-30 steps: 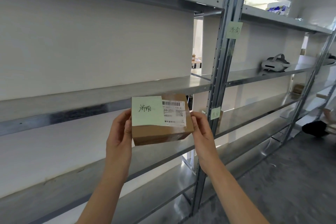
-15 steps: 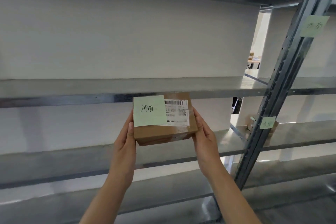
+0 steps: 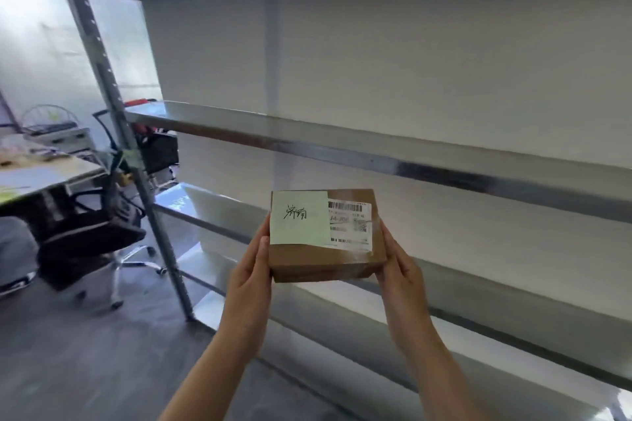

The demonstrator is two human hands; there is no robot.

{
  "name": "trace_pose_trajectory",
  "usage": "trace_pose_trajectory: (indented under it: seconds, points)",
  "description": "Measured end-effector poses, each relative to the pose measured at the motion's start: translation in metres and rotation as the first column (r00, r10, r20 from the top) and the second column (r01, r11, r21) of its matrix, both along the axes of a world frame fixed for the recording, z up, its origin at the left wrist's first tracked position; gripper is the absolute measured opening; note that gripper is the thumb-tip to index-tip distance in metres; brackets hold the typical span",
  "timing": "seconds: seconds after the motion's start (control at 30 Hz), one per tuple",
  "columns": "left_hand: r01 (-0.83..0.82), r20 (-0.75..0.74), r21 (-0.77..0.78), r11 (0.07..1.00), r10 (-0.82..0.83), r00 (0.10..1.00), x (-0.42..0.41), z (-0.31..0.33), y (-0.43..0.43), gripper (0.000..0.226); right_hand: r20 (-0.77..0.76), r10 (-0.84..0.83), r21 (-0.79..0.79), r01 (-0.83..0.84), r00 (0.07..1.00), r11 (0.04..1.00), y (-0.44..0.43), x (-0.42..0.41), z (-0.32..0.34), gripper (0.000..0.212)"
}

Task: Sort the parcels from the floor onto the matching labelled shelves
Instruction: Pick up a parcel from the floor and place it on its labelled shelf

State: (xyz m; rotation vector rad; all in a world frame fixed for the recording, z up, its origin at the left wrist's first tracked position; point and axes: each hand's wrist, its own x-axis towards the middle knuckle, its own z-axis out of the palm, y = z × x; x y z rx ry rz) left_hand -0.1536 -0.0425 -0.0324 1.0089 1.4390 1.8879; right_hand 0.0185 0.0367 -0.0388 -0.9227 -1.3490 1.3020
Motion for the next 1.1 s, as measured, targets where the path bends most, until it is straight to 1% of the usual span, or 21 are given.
trace_pose_trajectory:
  seconds: [0.1, 0.2, 0.27, 0.33, 0.4, 0.5, 0.67, 0.9, 0.97, 1.03, 1.1]
  points:
    - [-0.084, 0.018, -0.002, 0.996, 0.084, 0.996, -0.023, -0.01, -0.021, 0.036, -0.024, 0.069, -0.03, -0.07, 0.997, 0.997, -0.009, -0.027, -0.005, 0.035]
    - [-0.108, 0.026, -0.017, 0.994, 0.108, 0.994, -0.045, -0.018, -0.043, 0.035, -0.043, 0.133, -0.061, -0.136, 0.99, 0.989, -0.02, -0.052, -0.011, 0.036]
    - [-0.179, 0.031, -0.011, 0.984, 0.179, 0.983, -0.058, -0.021, -0.059, 0.036, -0.025, 0.194, -0.075, -0.195, 0.981, 0.978, -0.027, -0.073, -0.013, 0.036]
    - [-0.239, 0.05, 0.007, 0.971, 0.238, 0.97, -0.072, -0.021, -0.075, 0.036, 0.002, 0.251, -0.08, -0.25, 0.968, 0.965, -0.032, -0.095, -0.011, 0.03]
    - [-0.285, 0.079, 0.02, 0.958, 0.283, 0.956, -0.089, -0.021, -0.087, 0.035, 0.001, 0.301, -0.066, -0.3, 0.954, 0.952, -0.035, -0.12, -0.005, 0.025]
    - [-0.329, 0.118, 0.037, 0.944, 0.323, 0.939, -0.12, -0.02, -0.1, 0.035, 0.002, 0.365, -0.044, -0.364, 0.931, 0.93, -0.041, -0.157, 0.004, 0.027]
    - [-0.369, 0.08, 0.039, 0.928, 0.366, 0.927, -0.172, -0.023, -0.119, 0.037, 0.034, 0.445, -0.012, -0.445, 0.895, 0.895, -0.049, -0.218, 0.007, 0.032]
    - [-0.479, 0.12, 0.056, 0.876, 0.47, 0.874, -0.254, -0.031, -0.141, 0.038, 0.093, 0.557, 0.038, -0.562, 0.825, 0.826, -0.058, -0.314, 0.014, 0.042]
    - [-0.499, 0.121, 0.049, 0.865, 0.49, 0.863, -0.276, -0.026, -0.148, 0.038, 0.091, 0.578, 0.059, -0.584, 0.811, 0.81, -0.061, -0.345, 0.018, 0.039]
    - [-0.533, 0.087, 0.033, 0.846, 0.529, 0.844, -0.298, -0.022, -0.154, 0.038, 0.082, 0.595, 0.068, -0.601, 0.799, 0.797, -0.066, -0.373, 0.019, 0.035]
    - [-0.574, 0.074, 0.024, 0.818, 0.571, 0.817, -0.319, -0.018, -0.162, 0.038, 0.062, 0.614, 0.068, -0.617, 0.787, 0.784, -0.071, -0.399, 0.014, 0.041]
